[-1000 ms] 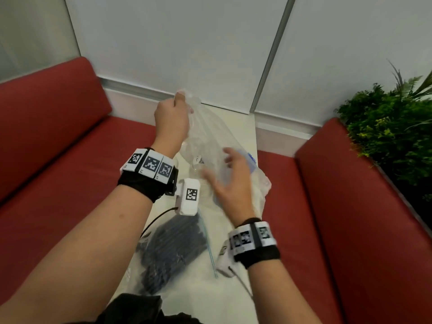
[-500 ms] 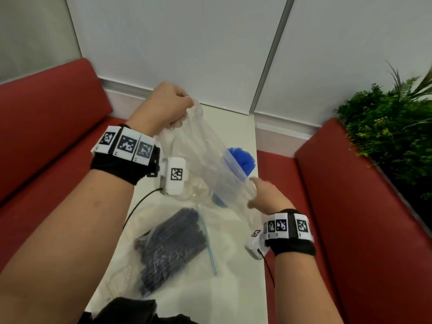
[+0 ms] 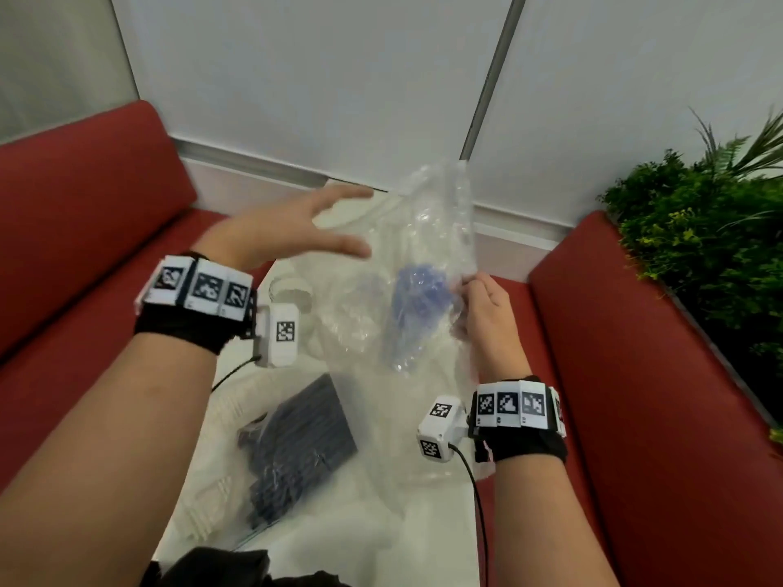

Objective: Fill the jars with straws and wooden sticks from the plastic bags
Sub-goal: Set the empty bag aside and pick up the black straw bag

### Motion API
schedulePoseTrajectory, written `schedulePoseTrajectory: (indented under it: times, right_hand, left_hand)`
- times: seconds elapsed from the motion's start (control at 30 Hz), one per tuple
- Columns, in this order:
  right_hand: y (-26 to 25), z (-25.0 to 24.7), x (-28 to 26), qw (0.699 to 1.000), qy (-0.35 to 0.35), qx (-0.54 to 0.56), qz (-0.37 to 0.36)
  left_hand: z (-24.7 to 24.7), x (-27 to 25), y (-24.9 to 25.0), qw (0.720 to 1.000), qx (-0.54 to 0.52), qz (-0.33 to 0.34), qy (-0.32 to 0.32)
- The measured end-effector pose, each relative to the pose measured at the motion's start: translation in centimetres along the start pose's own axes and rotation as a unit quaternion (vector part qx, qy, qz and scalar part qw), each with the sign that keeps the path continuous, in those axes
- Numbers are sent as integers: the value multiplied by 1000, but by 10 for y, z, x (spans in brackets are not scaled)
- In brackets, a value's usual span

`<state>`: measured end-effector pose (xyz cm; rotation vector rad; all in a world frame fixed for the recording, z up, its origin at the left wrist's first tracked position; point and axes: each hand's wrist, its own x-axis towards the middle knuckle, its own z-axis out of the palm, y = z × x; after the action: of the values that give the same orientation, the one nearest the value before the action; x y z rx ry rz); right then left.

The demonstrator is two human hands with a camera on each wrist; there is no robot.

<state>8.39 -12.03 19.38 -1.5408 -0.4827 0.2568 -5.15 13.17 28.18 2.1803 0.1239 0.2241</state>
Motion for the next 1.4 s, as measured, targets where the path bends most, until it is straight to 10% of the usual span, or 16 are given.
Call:
schedulePoseTrajectory:
  times: [0.27,0.43,0.5,0.63,0.7,0.9,1.2,1.4]
  right_hand:
    - [21,-19,2,996,-20,65,61]
    - [39,-46,-5,997,72,-8,35]
    - [46,-48,-6,988,118,73,66]
    - [45,-30,-2,967,108,220,71]
    - [46,-24,0,974,88,205,48]
    - [63,-50,-14,968,-61,158,183]
    - [65,-60,-21,951,-114,202,204]
    - [55,-69,-30,977,-86,120,152]
  left_hand:
    - [39,22,-42,998,23,-4,-62]
    - [3,33,-72,939,-145,-4,311]
    - [0,36,-79,910,-200,-18,364]
    - [55,27,-84,930,-307,-200,-37]
    - [85,22,-83,911,-342,-168,-155]
    - [82,35,-84,908,-400,-123,17]
    - [78,21,-109,890,-404,-148,-151]
    - [58,20,-87,939,-322,-112,-33]
